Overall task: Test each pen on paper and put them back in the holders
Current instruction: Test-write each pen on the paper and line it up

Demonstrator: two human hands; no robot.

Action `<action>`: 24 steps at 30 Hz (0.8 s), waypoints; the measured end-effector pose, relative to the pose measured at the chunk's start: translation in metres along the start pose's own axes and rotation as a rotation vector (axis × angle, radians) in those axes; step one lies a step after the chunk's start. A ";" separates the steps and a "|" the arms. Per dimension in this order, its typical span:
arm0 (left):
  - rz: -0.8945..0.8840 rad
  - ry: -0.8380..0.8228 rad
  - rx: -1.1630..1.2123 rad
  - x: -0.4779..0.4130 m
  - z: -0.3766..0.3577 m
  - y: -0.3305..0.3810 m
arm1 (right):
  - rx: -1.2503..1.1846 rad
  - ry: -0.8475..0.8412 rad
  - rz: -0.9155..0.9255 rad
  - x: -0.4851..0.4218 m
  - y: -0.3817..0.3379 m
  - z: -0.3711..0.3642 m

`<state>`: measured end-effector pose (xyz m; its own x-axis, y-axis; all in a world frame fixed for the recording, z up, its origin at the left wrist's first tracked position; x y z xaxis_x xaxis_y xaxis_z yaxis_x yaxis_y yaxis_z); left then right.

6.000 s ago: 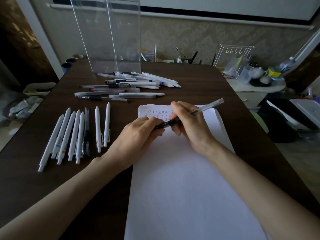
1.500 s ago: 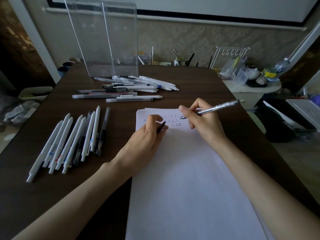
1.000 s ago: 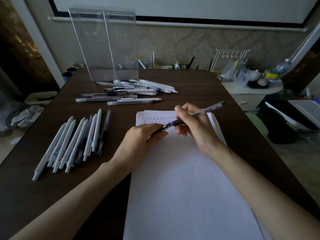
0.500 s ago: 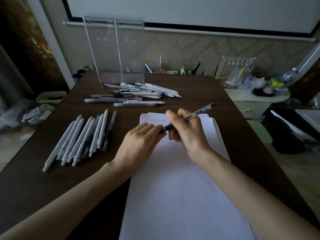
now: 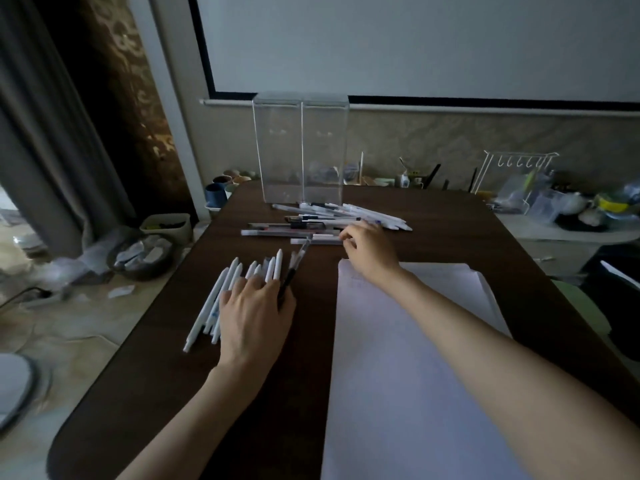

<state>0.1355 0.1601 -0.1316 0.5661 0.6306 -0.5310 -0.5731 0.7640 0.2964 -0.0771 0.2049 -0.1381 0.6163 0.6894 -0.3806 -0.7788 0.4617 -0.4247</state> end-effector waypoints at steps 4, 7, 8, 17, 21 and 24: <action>0.019 0.030 -0.128 0.002 -0.003 0.002 | 0.166 -0.001 0.058 -0.007 0.003 -0.009; 0.008 -0.061 -0.157 0.004 -0.007 0.007 | 0.248 -0.022 0.048 -0.010 0.005 -0.010; 0.005 -0.087 -0.155 0.006 -0.008 0.008 | 0.264 -0.025 0.046 -0.010 0.006 -0.009; -0.200 -0.036 -0.050 -0.003 -0.014 0.028 | -0.040 0.179 0.042 0.031 0.027 0.060; -0.377 -0.035 0.101 -0.015 -0.029 0.065 | -0.275 -0.009 0.006 0.072 0.034 0.086; -0.472 -0.080 0.149 -0.017 -0.045 0.092 | -0.547 -0.061 -0.145 0.089 0.044 0.097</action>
<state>0.0462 0.2134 -0.1311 0.7905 0.2151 -0.5735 -0.1554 0.9761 0.1519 -0.0680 0.3411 -0.1113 0.6919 0.6792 -0.2449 -0.5022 0.2089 -0.8392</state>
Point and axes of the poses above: each hand's wrist, its own x-axis away from the middle knuckle, its own z-axis out of the back of the hand, y = z × x, the point moved 5 cm from there along -x, towards the middle knuckle, and after that the axes turned 7 degrees about y, right-handed, at the moved point
